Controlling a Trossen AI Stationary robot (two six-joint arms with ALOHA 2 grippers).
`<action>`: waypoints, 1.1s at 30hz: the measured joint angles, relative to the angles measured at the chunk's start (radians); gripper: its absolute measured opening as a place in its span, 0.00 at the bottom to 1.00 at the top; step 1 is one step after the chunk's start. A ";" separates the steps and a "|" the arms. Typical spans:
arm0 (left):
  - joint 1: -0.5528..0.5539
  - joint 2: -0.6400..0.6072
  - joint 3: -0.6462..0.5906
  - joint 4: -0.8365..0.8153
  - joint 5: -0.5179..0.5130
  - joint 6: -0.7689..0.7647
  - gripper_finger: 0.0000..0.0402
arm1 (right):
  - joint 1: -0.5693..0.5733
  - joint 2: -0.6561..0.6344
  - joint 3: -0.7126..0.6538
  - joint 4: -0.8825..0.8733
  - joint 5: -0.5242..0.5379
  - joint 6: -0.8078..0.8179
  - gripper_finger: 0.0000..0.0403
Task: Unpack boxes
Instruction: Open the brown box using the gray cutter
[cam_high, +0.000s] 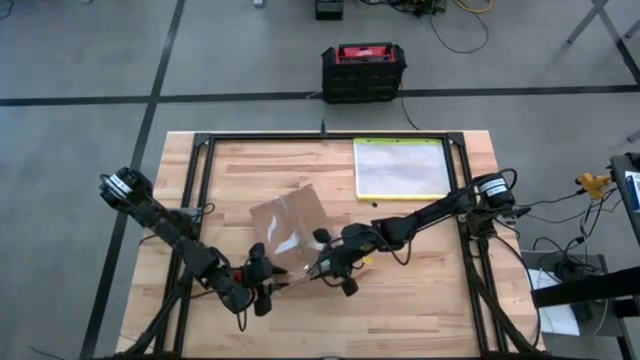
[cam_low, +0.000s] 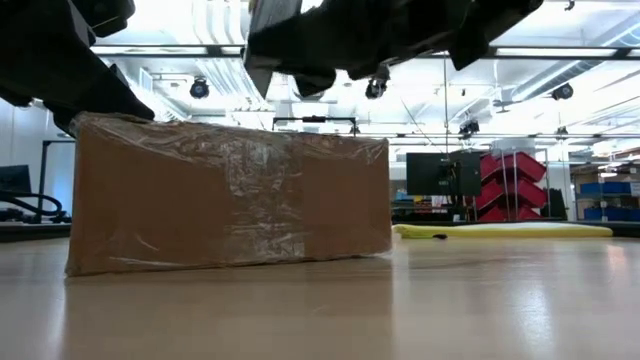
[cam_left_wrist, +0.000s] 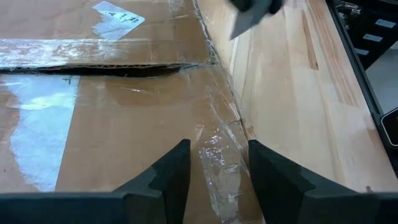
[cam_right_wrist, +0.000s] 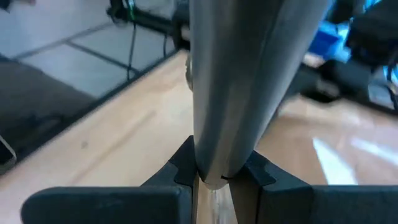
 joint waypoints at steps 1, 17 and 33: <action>0.000 0.000 0.000 0.002 0.000 0.006 0.36 | -0.006 0.014 0.009 0.001 -0.022 0.010 0.10; -0.003 0.000 0.000 0.010 0.013 0.026 0.35 | -0.044 0.084 0.065 0.016 -0.116 0.044 0.10; -0.003 0.000 0.000 0.010 0.013 0.032 0.33 | -0.039 0.086 0.066 0.002 -0.139 0.048 0.10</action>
